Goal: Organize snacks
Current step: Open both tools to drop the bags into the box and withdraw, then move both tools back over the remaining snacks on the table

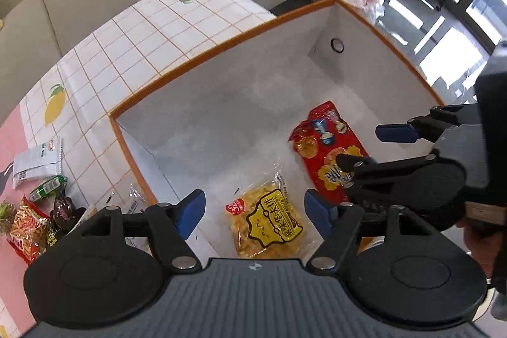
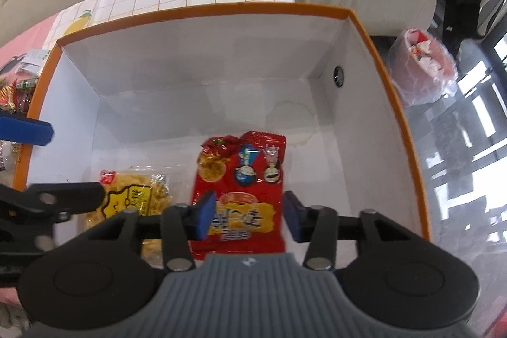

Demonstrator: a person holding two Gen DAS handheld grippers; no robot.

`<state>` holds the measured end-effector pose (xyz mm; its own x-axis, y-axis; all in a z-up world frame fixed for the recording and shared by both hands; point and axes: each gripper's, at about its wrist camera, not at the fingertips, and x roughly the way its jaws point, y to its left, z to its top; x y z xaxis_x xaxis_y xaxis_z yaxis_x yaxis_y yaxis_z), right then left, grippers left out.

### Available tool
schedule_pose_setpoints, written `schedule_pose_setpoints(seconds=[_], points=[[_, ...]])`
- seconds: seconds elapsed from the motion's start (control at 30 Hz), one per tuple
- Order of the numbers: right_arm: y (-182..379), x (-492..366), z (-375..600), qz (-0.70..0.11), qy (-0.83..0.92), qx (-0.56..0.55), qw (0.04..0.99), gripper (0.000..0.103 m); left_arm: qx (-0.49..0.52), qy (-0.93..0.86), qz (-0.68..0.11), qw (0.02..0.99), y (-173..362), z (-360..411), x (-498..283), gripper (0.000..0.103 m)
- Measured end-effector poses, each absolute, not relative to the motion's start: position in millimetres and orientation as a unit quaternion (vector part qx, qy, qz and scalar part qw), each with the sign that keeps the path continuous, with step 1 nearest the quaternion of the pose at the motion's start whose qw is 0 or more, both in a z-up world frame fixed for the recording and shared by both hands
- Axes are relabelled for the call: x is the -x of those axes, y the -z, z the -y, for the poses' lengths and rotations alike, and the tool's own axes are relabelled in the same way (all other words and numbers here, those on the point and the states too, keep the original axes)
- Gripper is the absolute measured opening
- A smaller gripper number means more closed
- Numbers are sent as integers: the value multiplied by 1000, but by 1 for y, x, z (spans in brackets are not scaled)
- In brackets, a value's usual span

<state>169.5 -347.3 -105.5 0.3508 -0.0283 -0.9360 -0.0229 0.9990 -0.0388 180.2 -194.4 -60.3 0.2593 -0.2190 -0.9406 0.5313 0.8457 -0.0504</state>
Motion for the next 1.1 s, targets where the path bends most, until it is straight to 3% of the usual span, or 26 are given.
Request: schedule_pose_setpoints(seconds=[0.3, 0.5, 0.8, 1.1], points=[[68, -147, 337, -517, 28, 67, 853, 78, -117, 239, -521, 811, 27, 170, -161, 84], [33, -117, 321, -447, 29, 32, 893, 84, -101, 223, -465, 851, 6, 136, -139, 84], [6, -73, 276, -352, -8, -61, 934, 85, -55, 166, -408, 896, -6, 65, -110, 84], [16, -51, 212, -330, -56, -81, 939, 88, -12, 101, -396, 912, 9, -12, -78, 84]])
